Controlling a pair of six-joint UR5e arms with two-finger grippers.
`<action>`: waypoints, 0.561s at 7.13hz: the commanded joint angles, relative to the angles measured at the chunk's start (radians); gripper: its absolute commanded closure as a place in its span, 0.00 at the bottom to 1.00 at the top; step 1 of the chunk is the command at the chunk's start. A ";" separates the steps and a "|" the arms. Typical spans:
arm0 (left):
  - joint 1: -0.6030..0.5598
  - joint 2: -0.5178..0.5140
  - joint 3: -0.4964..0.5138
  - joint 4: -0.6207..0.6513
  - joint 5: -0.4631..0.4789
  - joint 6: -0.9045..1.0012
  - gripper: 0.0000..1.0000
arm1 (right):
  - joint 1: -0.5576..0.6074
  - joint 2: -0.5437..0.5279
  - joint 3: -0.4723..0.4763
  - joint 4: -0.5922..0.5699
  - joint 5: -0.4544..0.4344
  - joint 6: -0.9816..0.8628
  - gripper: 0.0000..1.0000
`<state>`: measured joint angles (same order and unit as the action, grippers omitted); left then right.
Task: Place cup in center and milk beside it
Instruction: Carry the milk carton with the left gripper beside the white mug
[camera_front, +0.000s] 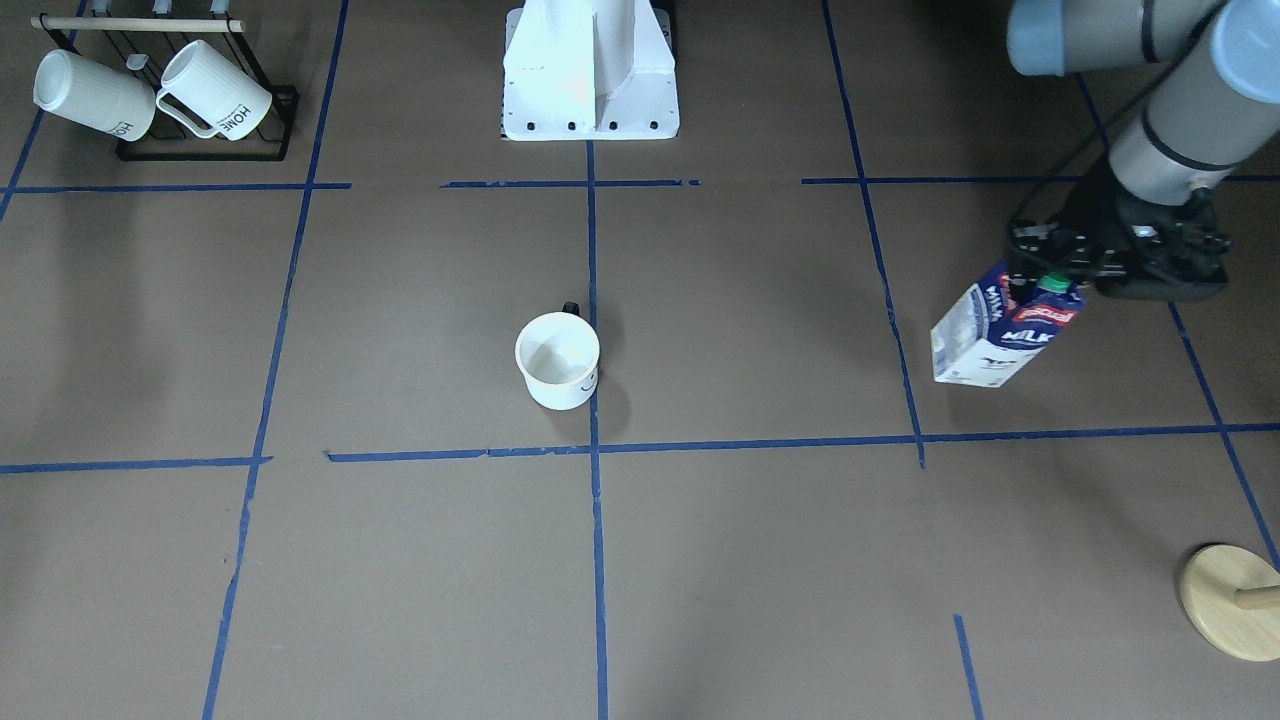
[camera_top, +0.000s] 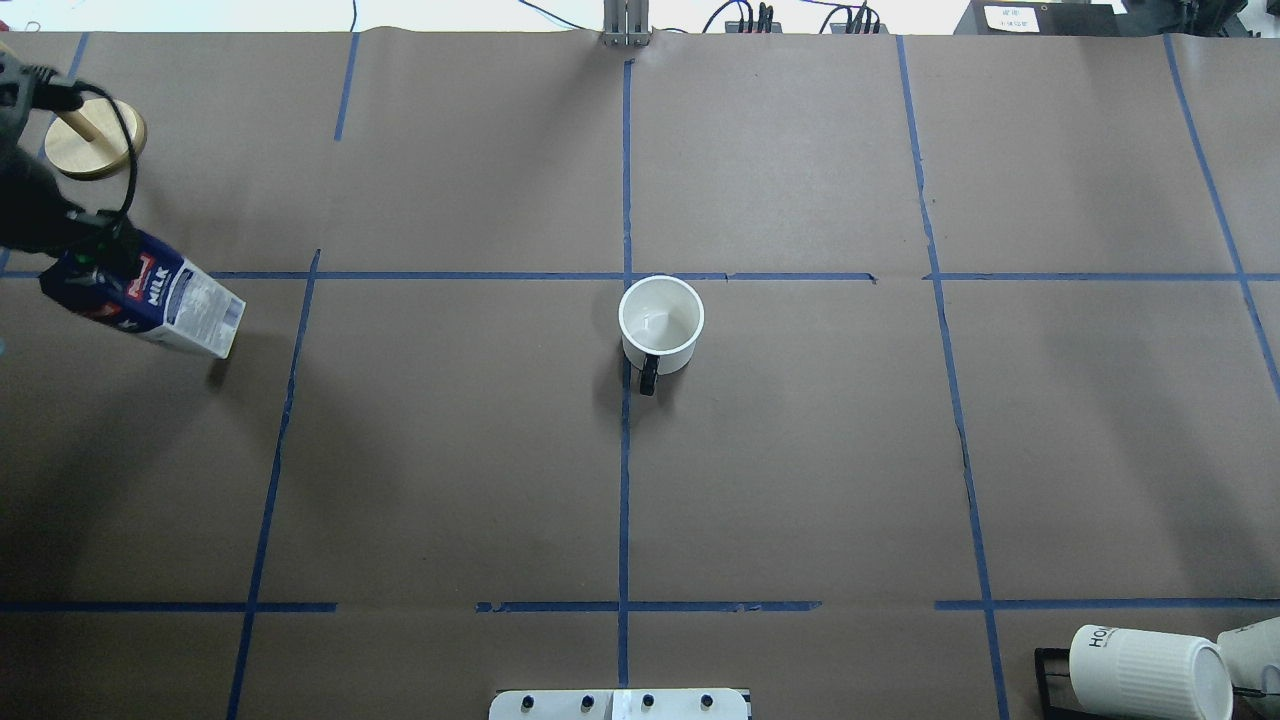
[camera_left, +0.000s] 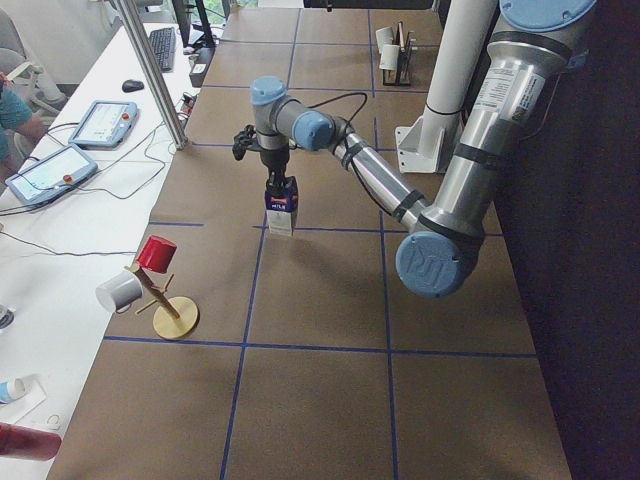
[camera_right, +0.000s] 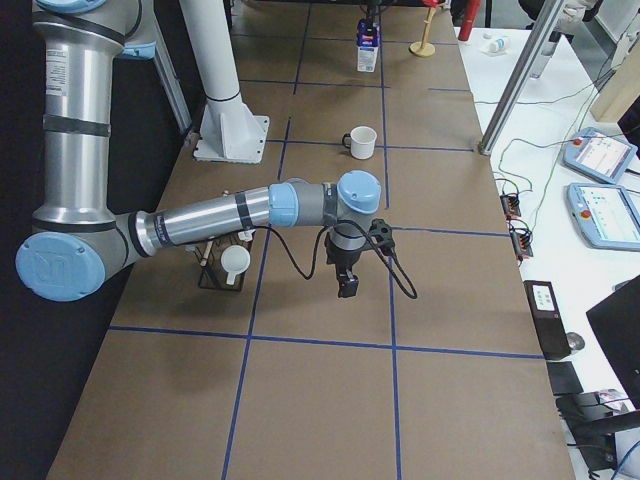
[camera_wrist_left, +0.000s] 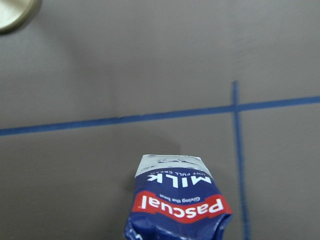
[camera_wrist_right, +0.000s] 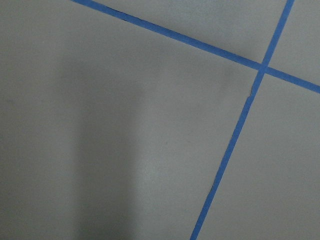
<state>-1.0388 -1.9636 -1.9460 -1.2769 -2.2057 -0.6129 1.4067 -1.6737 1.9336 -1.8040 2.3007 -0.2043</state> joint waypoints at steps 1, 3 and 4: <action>0.168 -0.223 0.060 0.096 0.024 -0.194 0.69 | 0.000 -0.003 -0.001 0.000 0.002 -0.001 0.01; 0.239 -0.447 0.241 0.091 0.047 -0.313 0.69 | 0.000 -0.003 -0.001 0.000 0.002 -0.001 0.01; 0.262 -0.516 0.302 0.088 0.049 -0.342 0.69 | 0.000 -0.003 -0.002 0.000 0.002 -0.001 0.01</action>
<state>-0.8157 -2.3723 -1.7322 -1.1866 -2.1624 -0.9009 1.4067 -1.6765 1.9325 -1.8039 2.3024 -0.2055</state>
